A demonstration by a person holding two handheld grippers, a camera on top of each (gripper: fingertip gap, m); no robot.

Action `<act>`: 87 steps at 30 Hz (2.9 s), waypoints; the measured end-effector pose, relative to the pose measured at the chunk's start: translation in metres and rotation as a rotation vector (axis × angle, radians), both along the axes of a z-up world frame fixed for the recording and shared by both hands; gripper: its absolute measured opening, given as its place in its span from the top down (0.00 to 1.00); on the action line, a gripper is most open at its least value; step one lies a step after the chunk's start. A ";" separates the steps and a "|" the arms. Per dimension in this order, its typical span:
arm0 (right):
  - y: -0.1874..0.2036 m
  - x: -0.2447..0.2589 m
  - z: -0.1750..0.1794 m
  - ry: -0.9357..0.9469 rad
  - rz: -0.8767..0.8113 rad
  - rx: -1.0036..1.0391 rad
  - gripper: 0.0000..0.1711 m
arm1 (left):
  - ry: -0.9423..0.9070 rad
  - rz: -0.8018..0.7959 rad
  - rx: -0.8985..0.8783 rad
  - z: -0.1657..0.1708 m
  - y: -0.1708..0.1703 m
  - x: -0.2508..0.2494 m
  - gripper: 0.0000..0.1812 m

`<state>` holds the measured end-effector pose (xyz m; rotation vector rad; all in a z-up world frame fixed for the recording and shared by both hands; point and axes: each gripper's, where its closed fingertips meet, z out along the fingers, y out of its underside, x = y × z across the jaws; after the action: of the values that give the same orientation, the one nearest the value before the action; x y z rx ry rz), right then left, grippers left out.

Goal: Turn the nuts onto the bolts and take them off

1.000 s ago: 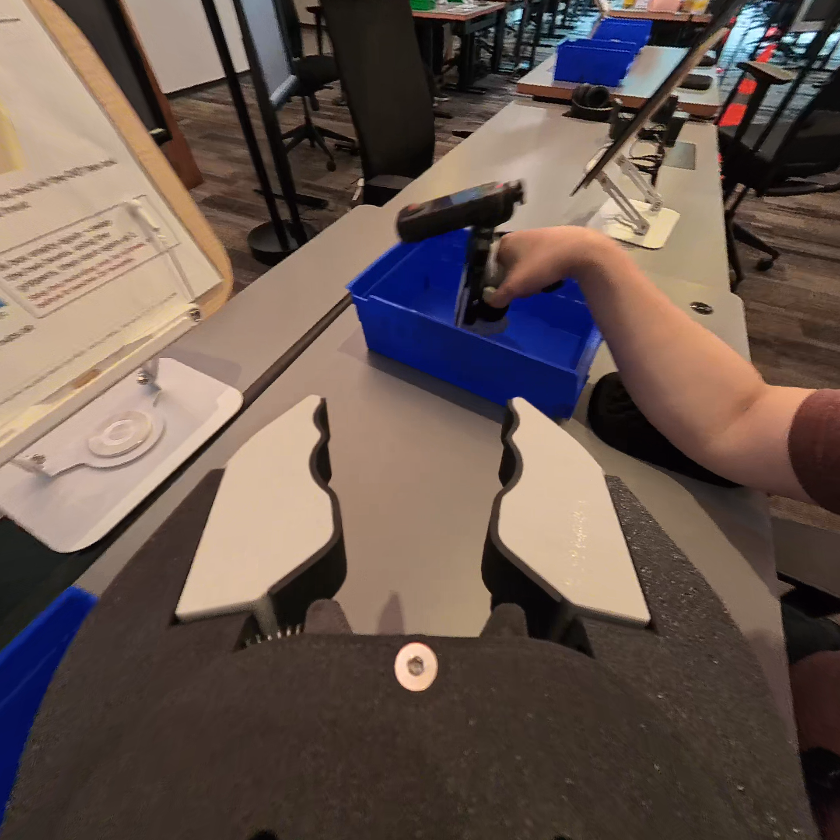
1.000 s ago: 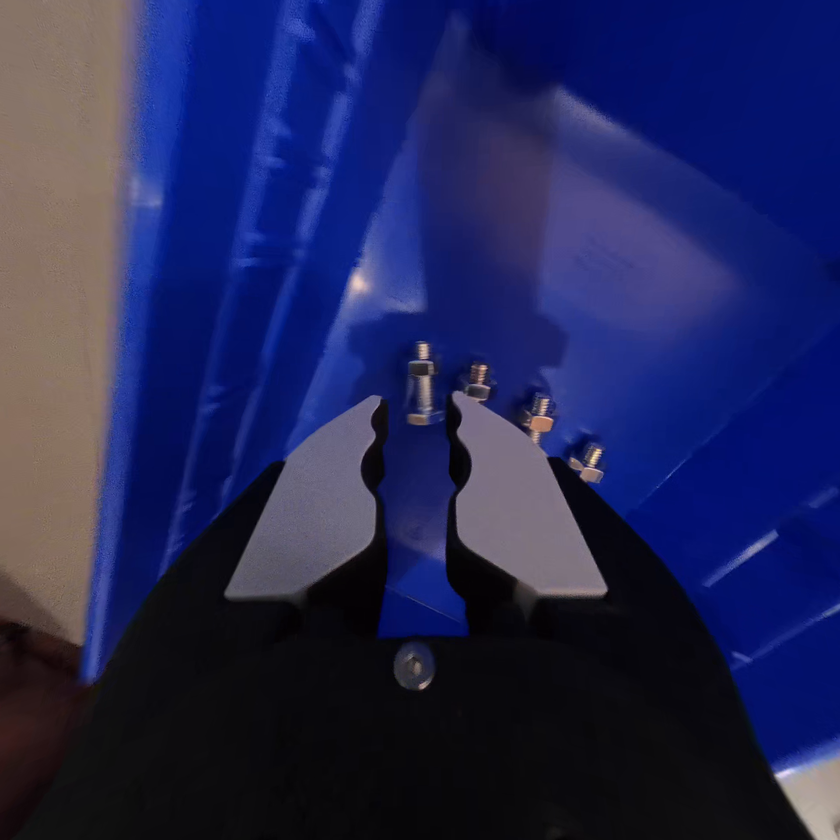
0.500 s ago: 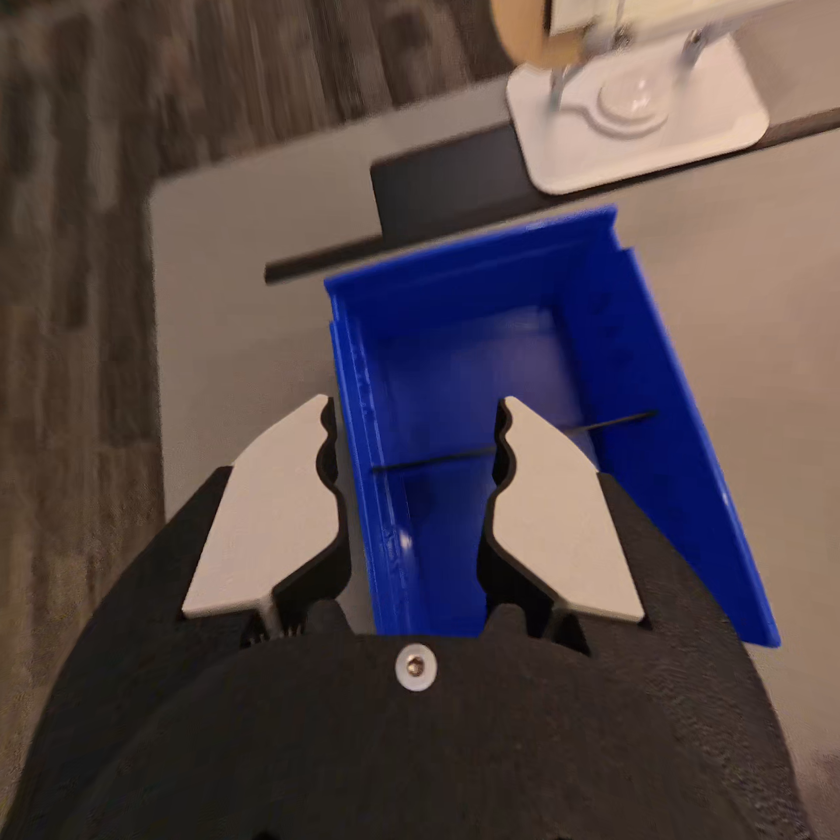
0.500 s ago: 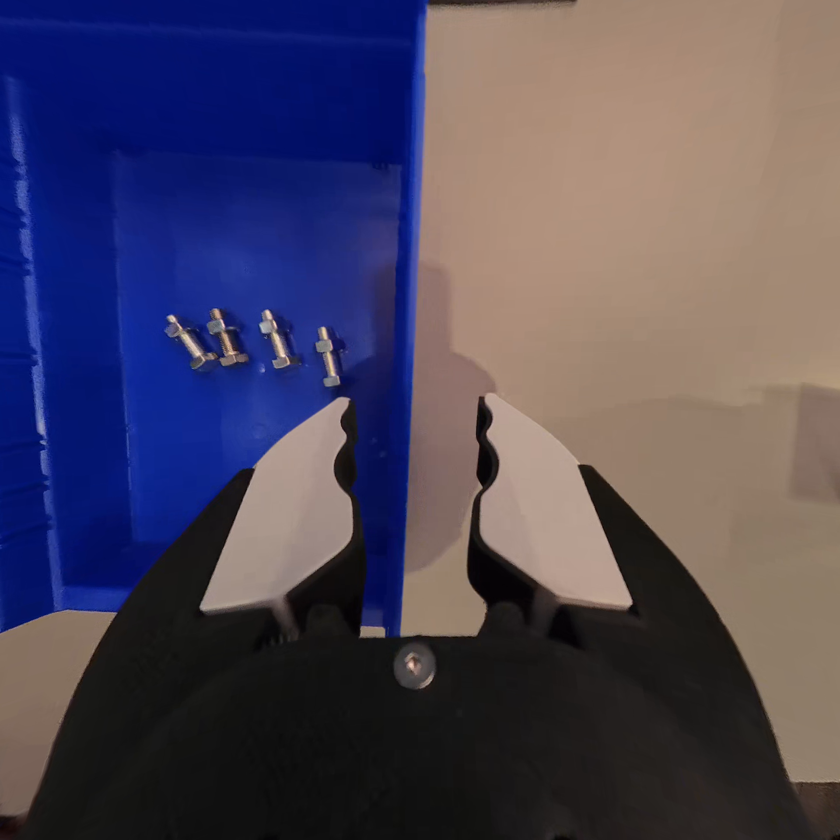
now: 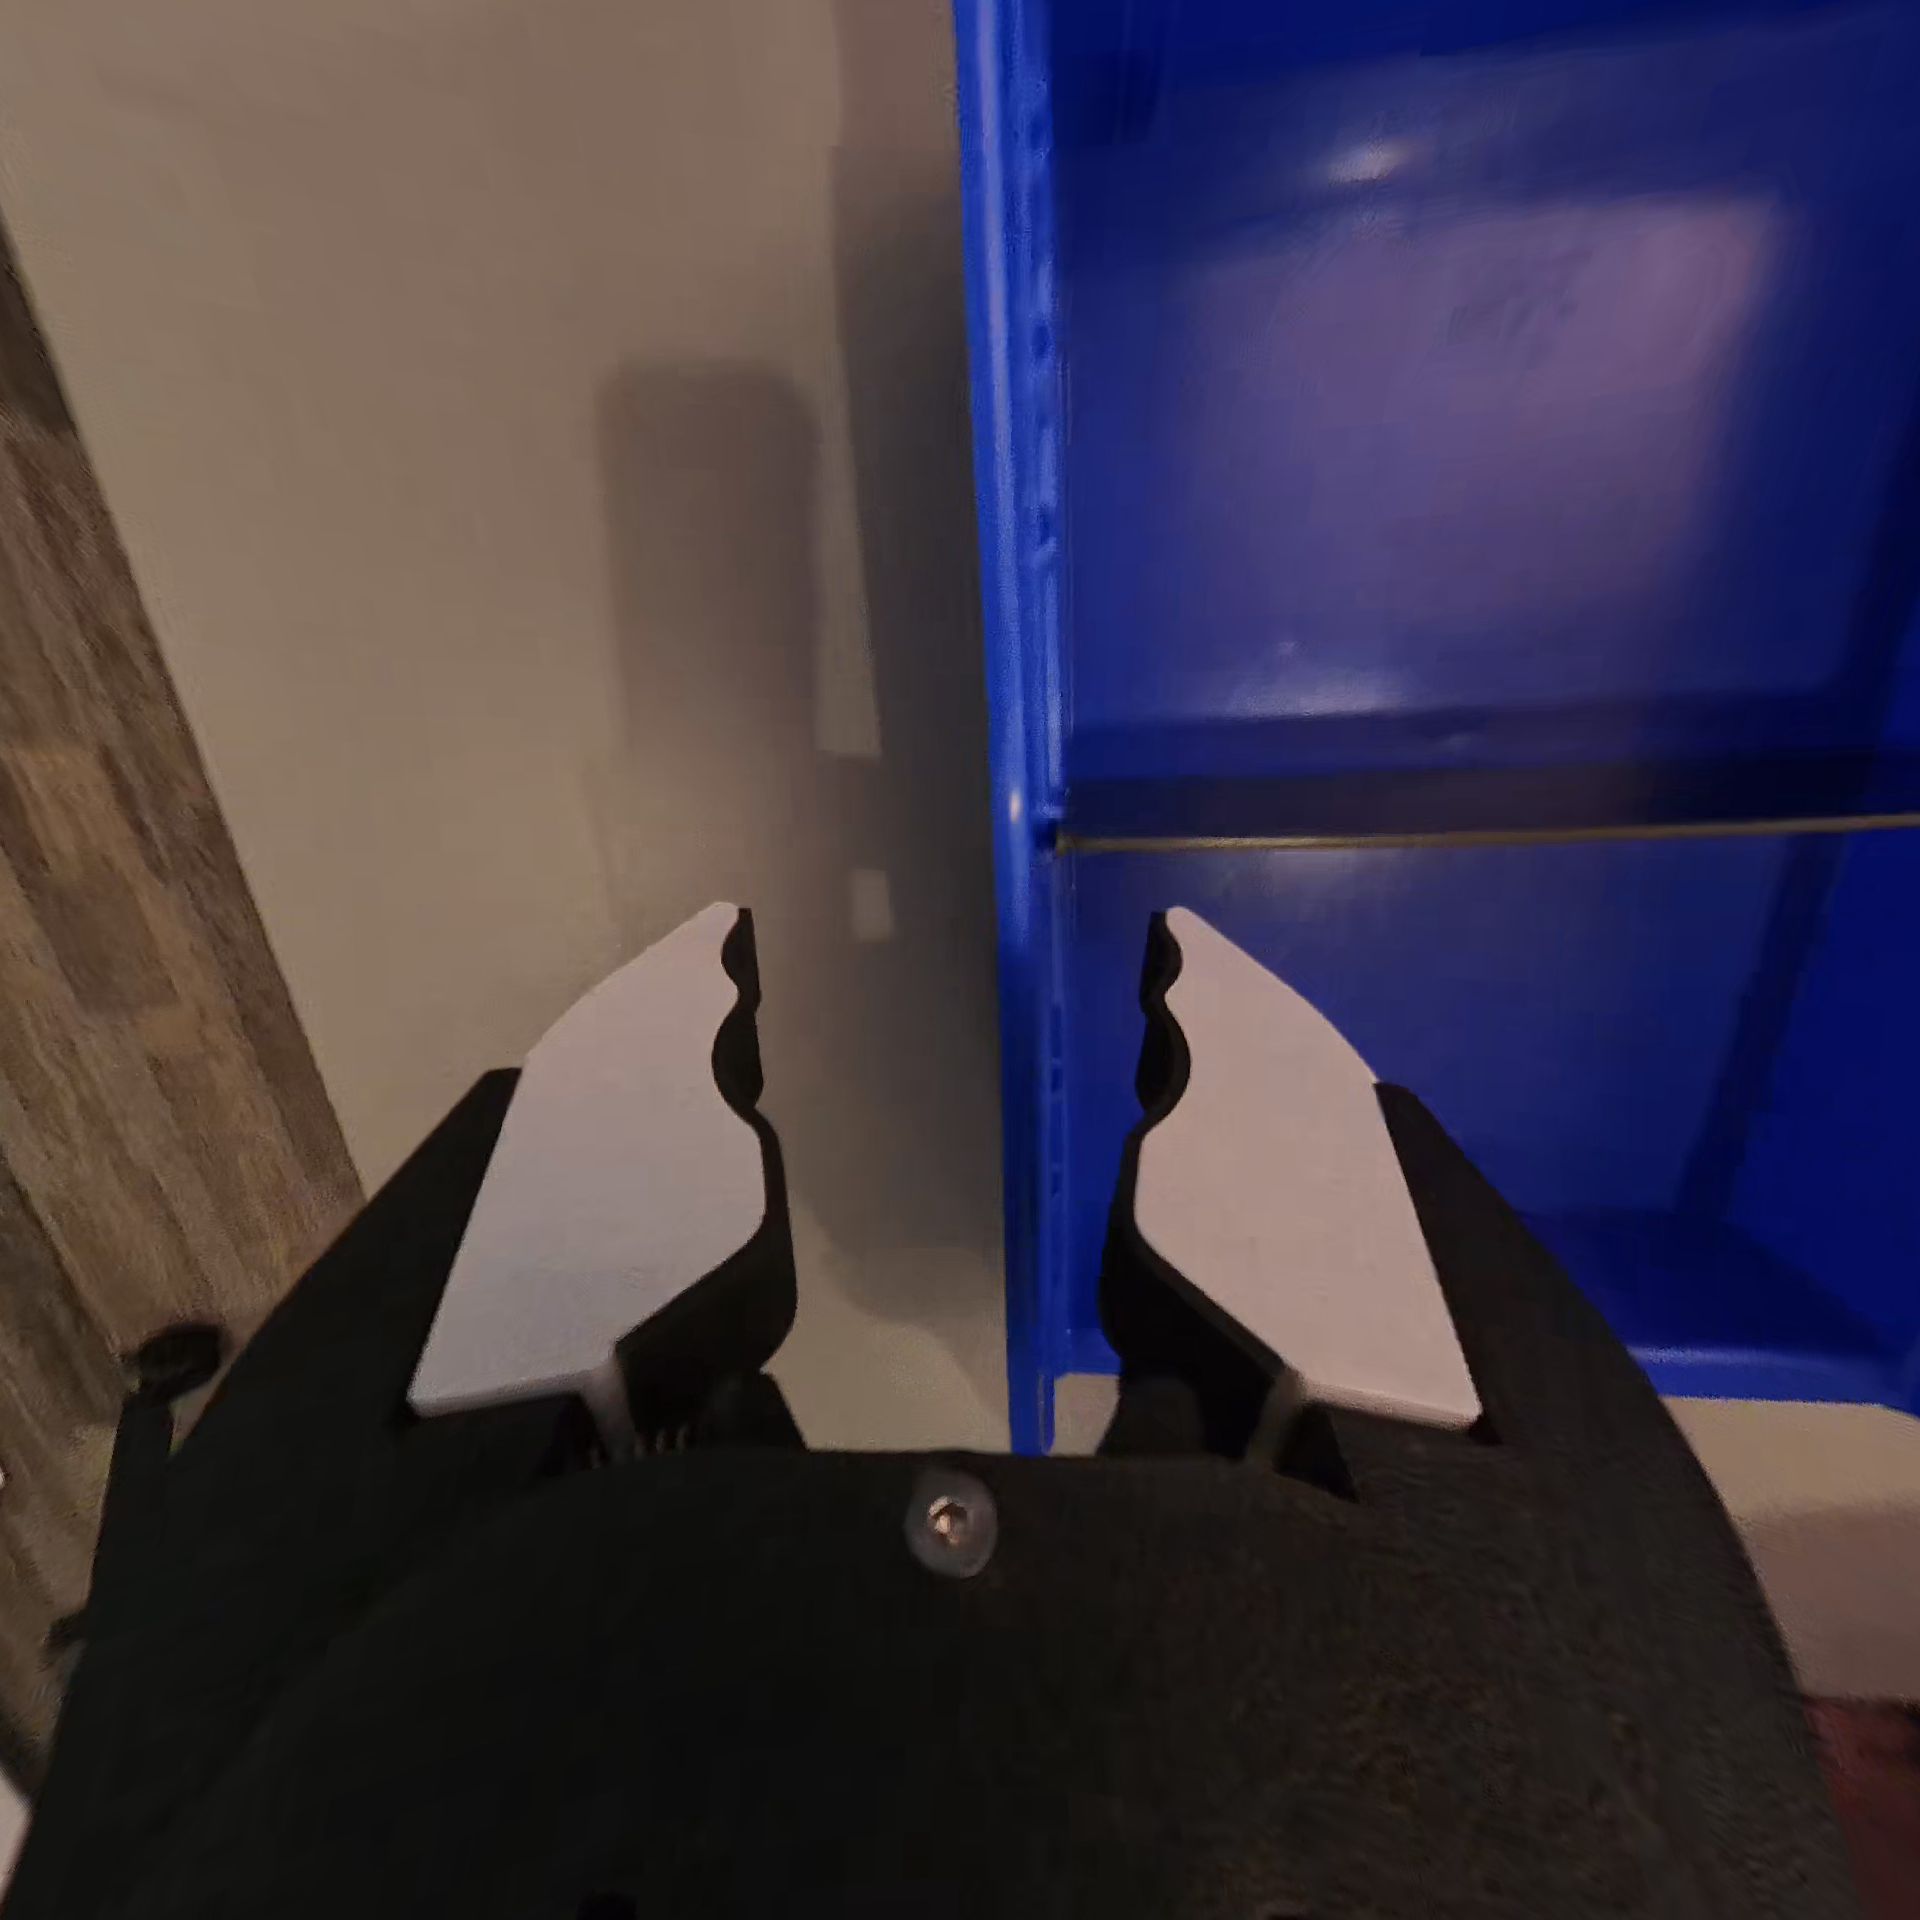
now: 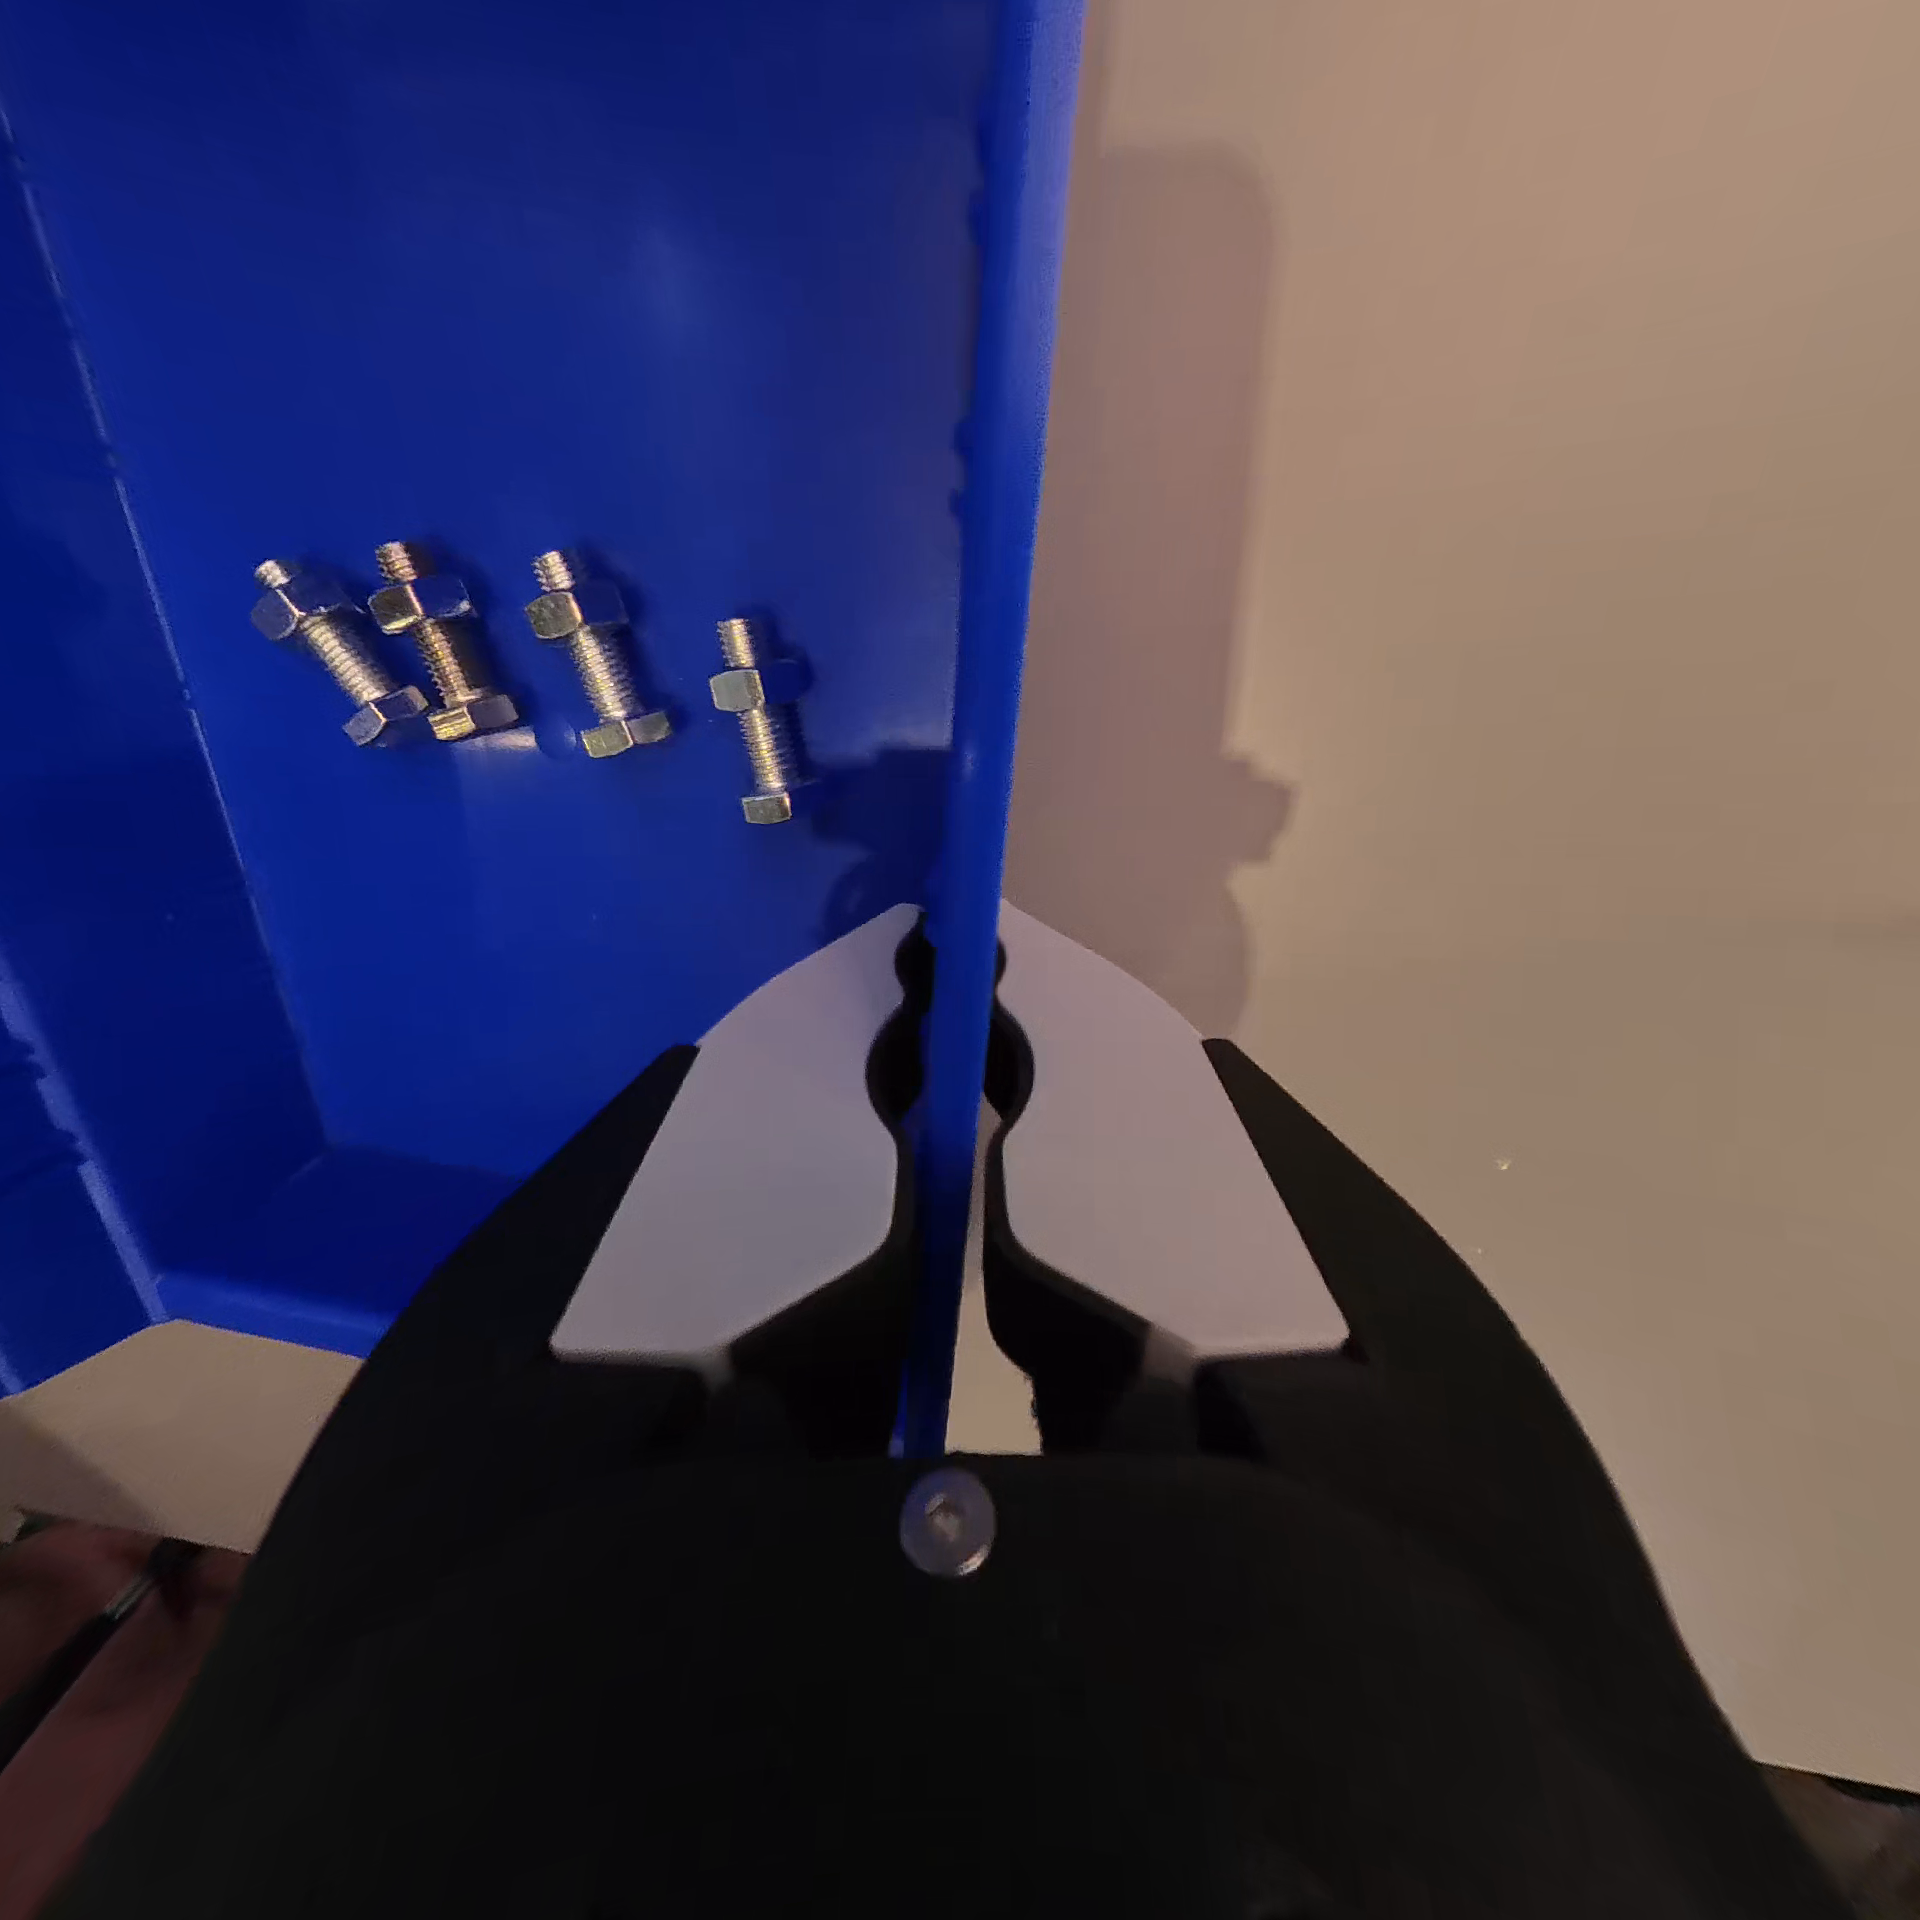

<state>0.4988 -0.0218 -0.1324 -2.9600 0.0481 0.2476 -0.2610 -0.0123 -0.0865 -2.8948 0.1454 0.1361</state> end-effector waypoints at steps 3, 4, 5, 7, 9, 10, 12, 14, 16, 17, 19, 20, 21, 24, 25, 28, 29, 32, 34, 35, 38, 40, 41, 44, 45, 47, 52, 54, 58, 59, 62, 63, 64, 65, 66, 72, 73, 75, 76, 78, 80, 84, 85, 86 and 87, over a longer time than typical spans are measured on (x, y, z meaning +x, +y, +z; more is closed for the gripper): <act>0.000 0.000 0.000 -0.014 0.015 -0.003 0.96 | -0.035 -0.018 -0.075 -0.016 -0.010 0.000 0.65; 0.000 0.000 0.000 -0.018 0.021 -0.005 0.96 | -0.069 -0.027 -0.100 -0.020 -0.014 0.005 0.69; -0.001 0.000 -0.001 -0.022 0.030 -0.009 0.95 | -0.087 -0.032 -0.137 -0.024 -0.021 0.007 0.70; -0.001 0.000 -0.001 -0.026 0.036 -0.013 0.95 | -0.071 -0.023 -0.212 -0.032 -0.033 0.004 0.74; -0.001 0.000 -0.001 -0.016 0.036 -0.013 0.95 | -0.109 -0.020 -0.288 -0.041 -0.043 0.009 0.80; -0.002 -0.001 -0.001 -0.011 0.035 -0.012 0.95 | -0.121 -0.017 -0.314 -0.045 -0.045 0.010 0.86; -0.002 -0.001 -0.001 -0.010 0.034 -0.016 0.95 | -0.164 -0.016 -0.335 -0.047 -0.045 0.019 0.95; -0.003 -0.002 -0.002 -0.017 0.036 -0.023 0.95 | -0.150 -0.004 -0.324 -0.047 -0.039 0.023 0.96; -0.003 -0.004 -0.001 -0.015 0.035 -0.032 0.96 | -0.146 -0.007 -0.320 -0.048 -0.034 0.031 0.96; -0.003 -0.006 -0.001 -0.015 0.037 -0.036 0.96 | -0.154 -0.014 -0.320 -0.048 -0.031 0.039 0.96; -0.004 -0.009 -0.001 -0.012 0.038 -0.045 0.96 | -0.183 -0.037 -0.321 -0.049 -0.027 0.059 0.98; -0.005 -0.011 -0.001 -0.009 0.040 -0.052 0.96 | -0.192 -0.045 -0.329 -0.049 -0.027 0.070 0.98; -0.005 -0.014 -0.001 -0.008 0.047 -0.060 0.96 | -0.187 -0.056 -0.343 -0.050 -0.027 0.080 0.98; -0.008 -0.027 0.000 0.000 0.088 -0.083 0.95 | -0.131 -0.134 -0.366 -0.055 -0.027 0.110 0.96; -0.008 -0.033 0.000 0.007 0.104 -0.090 0.94 | -0.110 -0.160 -0.359 -0.055 -0.026 0.119 0.94; -0.006 -0.053 0.000 0.009 0.162 -0.112 0.93 | -0.086 -0.225 -0.348 -0.056 -0.025 0.149 0.91; -0.004 -0.059 0.000 0.003 0.176 -0.116 0.93 | -0.076 -0.251 -0.342 -0.056 -0.024 0.158 0.90; 0.005 -0.081 0.001 -0.007 0.220 -0.118 0.93 | -0.060 -0.290 -0.295 -0.056 -0.015 0.181 0.86; 0.010 -0.094 0.001 -0.004 0.258 -0.109 0.93 | -0.085 -0.326 -0.274 -0.056 -0.012 0.198 0.86; 0.012 -0.098 0.001 -0.011 0.269 -0.103 0.93 | -0.101 -0.343 -0.267 -0.056 -0.011 0.205 0.85; 0.017 -0.100 -0.001 -0.045 0.271 -0.094 0.93 | -0.140 -0.379 -0.254 -0.056 -0.010 0.220 0.85; 0.017 -0.100 -0.001 -0.059 0.262 -0.098 0.93 | -0.166 -0.402 -0.244 -0.056 -0.010 0.229 0.84; 0.018 -0.100 -0.001 -0.061 0.252 -0.095 0.92 | -0.172 -0.413 -0.238 -0.056 -0.009 0.232 0.84; 0.025 -0.100 -0.003 -0.056 0.213 -0.072 0.92 | -0.189 -0.438 -0.221 -0.055 -0.005 0.241 0.84; 0.027 -0.101 -0.005 -0.044 0.195 -0.077 0.93 | -0.204 -0.449 -0.210 -0.055 -0.003 0.245 0.84; 0.025 -0.103 -0.010 -0.026 0.183 -0.118 0.96 | -0.229 -0.458 -0.198 -0.055 -0.002 0.254 0.83; 0.023 -0.097 -0.011 -0.018 0.186 -0.147 0.96 | -0.227 -0.522 -0.179 -0.055 -0.004 0.267 0.80; 0.019 -0.089 -0.011 -0.015 0.168 -0.158 0.96 | -0.296 -0.563 -0.180 -0.050 -0.008 0.278 0.75; 0.006 -0.072 -0.009 -0.008 0.154 -0.167 0.97 | -0.385 -0.590 -0.073 -0.019 -0.003 0.279 0.72; 0.003 -0.067 -0.008 -0.006 0.146 -0.165 0.97 | -0.414 -0.591 -0.035 -0.006 -0.002 0.277 0.73; -0.009 -0.053 -0.001 -0.020 0.128 -0.177 0.97 | -0.469 -0.574 0.099 0.037 0.000 0.252 0.76; -0.012 -0.048 0.003 -0.030 0.125 -0.174 0.97 | -0.471 -0.556 0.160 0.052 0.003 0.239 0.76; -0.016 -0.043 0.008 -0.043 0.122 -0.170 0.97 | -0.473 -0.527 0.236 0.070 0.006 0.223 0.77; -0.019 -0.039 0.015 -0.055 0.120 -0.166 0.97 | -0.481 -0.493 0.318 0.088 0.008 0.207 0.77; -0.022 -0.036 0.022 -0.058 0.113 -0.158 0.97 | -0.493 -0.460 0.401 0.107 0.009 0.191 0.77; -0.026 -0.049 0.093 -0.083 0.127 -0.101 0.97 | -0.554 -0.341 0.757 0.186 -0.018 0.112 0.81; -0.022 -0.057 0.108 -0.099 0.140 -0.087 0.97 | -0.557 -0.329 0.793 0.193 -0.024 0.104 0.81; -0.014 -0.081 0.138 -0.121 0.176 -0.065 0.97 | -0.561 -0.311 0.849 0.204 -0.033 0.091 0.81; -0.009 -0.098 0.152 -0.127 0.199 -0.058 0.97 | -0.562 -0.307 0.869 0.208 -0.037 0.087 0.81; 0.003 -0.141 0.175 -0.129 0.262 -0.039 0.97 | -0.570 -0.300 0.903 0.215 -0.043 0.082 0.80; 0.018 -0.194 0.190 -0.114 0.340 -0.022 0.97 | -0.610 -0.309 0.954 0.224 -0.045 0.083 0.78; 0.045 -0.324 0.193 -0.021 0.507 -0.010 0.97 | -0.679 -0.307 1.024 0.239 -0.048 0.081 0.77; 0.051 -0.357 0.190 -0.002 0.548 -0.013 0.97 | -0.674 -0.296 1.051 0.243 -0.051 0.077 0.76; 0.055 -0.391 0.186 0.013 0.590 -0.017 0.97 | -0.667 -0.281 1.079 0.248 -0.054 0.073 0.76; 0.058 -0.423 0.182 0.025 0.634 -0.020 0.97 | -0.663 -0.261 1.100 0.252 -0.058 0.069 0.76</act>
<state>0.0756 0.0358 0.0500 -2.8950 -0.8930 0.3594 -0.1918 -0.0708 0.1656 -1.6827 0.2268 -0.5911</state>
